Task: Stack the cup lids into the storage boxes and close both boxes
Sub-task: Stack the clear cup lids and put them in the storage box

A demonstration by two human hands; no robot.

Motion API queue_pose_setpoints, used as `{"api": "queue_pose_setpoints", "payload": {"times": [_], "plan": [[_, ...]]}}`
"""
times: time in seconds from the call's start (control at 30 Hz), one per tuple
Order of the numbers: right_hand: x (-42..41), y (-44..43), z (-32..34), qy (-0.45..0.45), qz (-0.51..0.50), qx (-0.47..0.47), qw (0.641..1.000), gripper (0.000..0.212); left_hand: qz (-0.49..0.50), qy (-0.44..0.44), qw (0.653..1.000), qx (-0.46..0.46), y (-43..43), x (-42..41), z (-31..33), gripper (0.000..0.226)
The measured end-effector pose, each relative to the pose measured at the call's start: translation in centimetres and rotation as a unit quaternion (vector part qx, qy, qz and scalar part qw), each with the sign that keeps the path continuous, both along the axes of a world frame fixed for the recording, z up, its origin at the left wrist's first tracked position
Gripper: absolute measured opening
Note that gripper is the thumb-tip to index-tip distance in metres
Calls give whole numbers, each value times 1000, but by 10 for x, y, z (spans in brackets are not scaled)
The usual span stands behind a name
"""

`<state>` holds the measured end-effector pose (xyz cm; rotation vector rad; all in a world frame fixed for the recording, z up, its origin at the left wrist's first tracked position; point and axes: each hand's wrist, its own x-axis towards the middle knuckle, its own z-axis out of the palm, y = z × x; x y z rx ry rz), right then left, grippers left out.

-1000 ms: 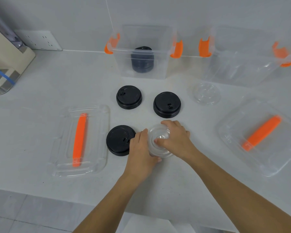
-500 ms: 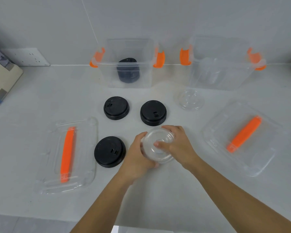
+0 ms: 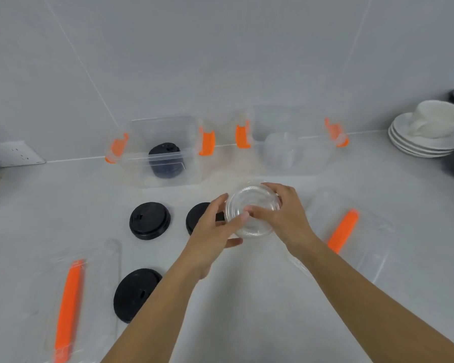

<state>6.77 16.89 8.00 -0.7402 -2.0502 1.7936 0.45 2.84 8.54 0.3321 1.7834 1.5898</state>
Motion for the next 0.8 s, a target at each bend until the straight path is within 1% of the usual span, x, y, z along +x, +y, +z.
{"api": "queue_pose_setpoints", "payload": {"times": [0.07, 0.1, 0.17, 0.2, 0.23, 0.37, 0.5, 0.6, 0.67, 0.73, 0.8], "plan": [[-4, 7, 3, -1, -16, 2, 1000, 57, 50, 28, 998, -15, 16, -5, 6, 55], [-6, 11, 6, -3, -22, 2, 1000, 52, 60, 49, 997, -24, 23, -8, 8, 50], [-10, 21, 12, 5, -27, 4, 1000, 35, 61, 78, 995, -23, 36, -13, 11, 41], [-13, 25, 14, 11, -31, 2, 999, 29, 61, 80, 995, -17, 42, -15, 12, 38], [-16, 30, 14, 11, -36, -4, 999, 29, 60, 75, 995, -11, 47, -18, 14, 35], [-29, 45, 9, -17, -53, -40, 998, 48, 58, 54, 997, -10, 67, -31, 14, 29], [-44, 58, 0, -43, -60, -61, 995, 49, 58, 48, 996, -38, 84, -47, 6, 30], [-54, 64, -12, -71, -62, -64, 994, 50, 66, 37, 995, -72, 91, -58, -7, 38], [-62, 66, -23, -101, -60, -61, 991, 56, 74, 21, 992, -95, 96, -64, -17, 41], [-67, 64, -28, -128, -66, -45, 989, 66, 80, 4, 992, -101, 98, -67, -22, 38], [-73, 66, -37, -150, -68, -32, 986, 70, 86, -12, 991, -106, 102, -70, -29, 33]]}}
